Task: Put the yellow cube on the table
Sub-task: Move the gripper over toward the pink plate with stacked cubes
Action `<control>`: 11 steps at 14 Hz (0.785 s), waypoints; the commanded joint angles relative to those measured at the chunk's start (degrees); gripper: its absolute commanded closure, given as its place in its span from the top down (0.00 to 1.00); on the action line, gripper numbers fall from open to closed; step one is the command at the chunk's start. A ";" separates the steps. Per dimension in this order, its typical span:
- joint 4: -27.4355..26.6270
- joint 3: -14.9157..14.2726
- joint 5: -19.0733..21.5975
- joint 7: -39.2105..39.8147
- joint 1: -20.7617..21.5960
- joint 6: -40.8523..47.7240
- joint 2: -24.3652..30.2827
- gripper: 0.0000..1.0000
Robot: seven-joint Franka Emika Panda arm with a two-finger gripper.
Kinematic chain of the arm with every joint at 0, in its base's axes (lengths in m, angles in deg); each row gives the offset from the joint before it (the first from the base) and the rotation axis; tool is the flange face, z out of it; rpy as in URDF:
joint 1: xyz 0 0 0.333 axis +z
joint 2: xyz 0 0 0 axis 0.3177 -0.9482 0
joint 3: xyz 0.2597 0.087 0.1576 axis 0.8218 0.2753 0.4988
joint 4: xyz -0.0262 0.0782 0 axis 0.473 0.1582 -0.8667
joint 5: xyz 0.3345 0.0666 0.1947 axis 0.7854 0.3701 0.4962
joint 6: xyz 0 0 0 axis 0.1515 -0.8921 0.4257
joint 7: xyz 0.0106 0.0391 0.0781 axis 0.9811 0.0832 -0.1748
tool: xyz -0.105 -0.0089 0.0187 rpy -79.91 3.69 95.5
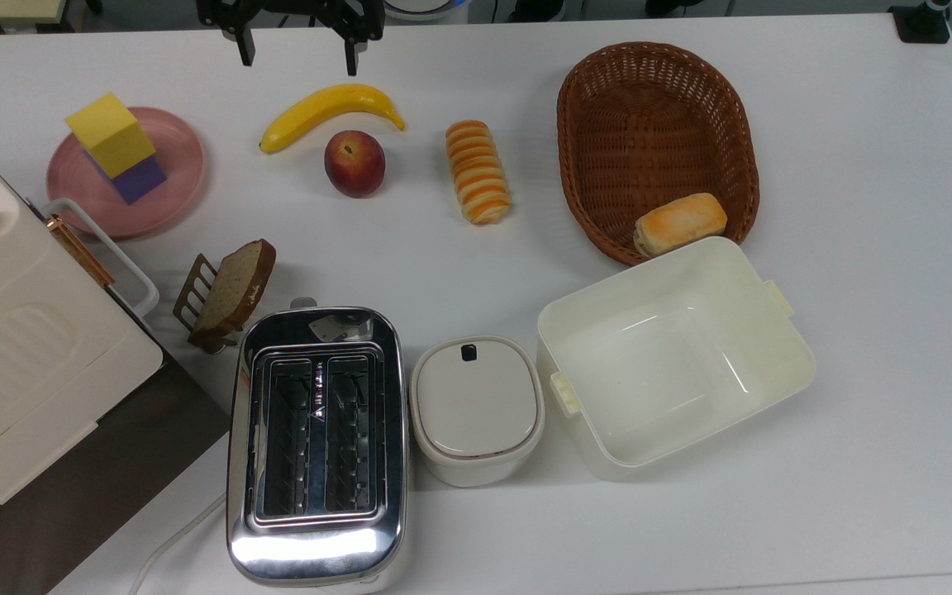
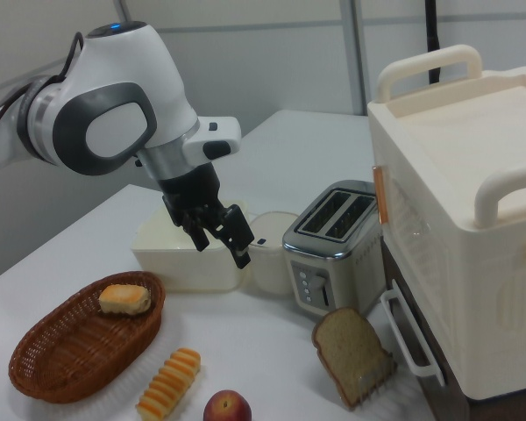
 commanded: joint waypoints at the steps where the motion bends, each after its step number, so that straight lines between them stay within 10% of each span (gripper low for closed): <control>1: 1.79 6.96 -3.93 0.68 -1.05 10.32 1.47 1.00; 11: 1.80 4.31 2.17 0.59 -1.23 8.64 1.47 1.00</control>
